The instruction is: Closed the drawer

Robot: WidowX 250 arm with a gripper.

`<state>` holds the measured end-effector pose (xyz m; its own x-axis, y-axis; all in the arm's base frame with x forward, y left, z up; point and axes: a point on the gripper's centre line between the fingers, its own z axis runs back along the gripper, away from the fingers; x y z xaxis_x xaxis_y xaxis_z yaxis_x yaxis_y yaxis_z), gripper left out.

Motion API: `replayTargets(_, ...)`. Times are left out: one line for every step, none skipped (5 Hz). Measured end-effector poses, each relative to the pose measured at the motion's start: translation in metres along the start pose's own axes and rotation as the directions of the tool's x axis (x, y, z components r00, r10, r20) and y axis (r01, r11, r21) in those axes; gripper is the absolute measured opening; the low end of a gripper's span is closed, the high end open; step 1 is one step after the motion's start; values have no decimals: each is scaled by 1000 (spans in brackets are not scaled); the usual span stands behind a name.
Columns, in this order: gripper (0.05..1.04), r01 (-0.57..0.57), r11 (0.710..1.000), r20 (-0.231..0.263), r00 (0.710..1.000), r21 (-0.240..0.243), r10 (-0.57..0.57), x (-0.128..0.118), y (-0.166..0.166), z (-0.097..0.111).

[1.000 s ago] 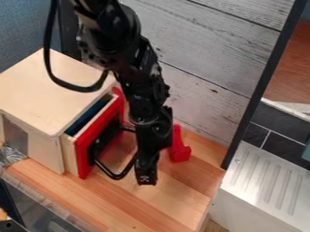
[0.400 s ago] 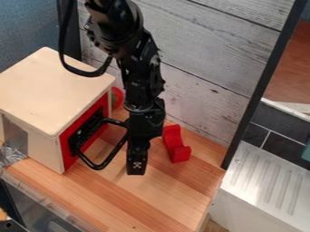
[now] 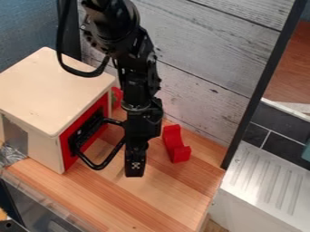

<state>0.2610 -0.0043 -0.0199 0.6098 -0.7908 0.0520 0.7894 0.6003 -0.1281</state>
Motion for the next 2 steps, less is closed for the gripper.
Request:
replayTargets(1001, 33, 999, 92, 995, -5, -32, 27, -22, 23)
replayTargets(1001, 42, 999, 151, 988, 6, -43, 44, -43, 52)
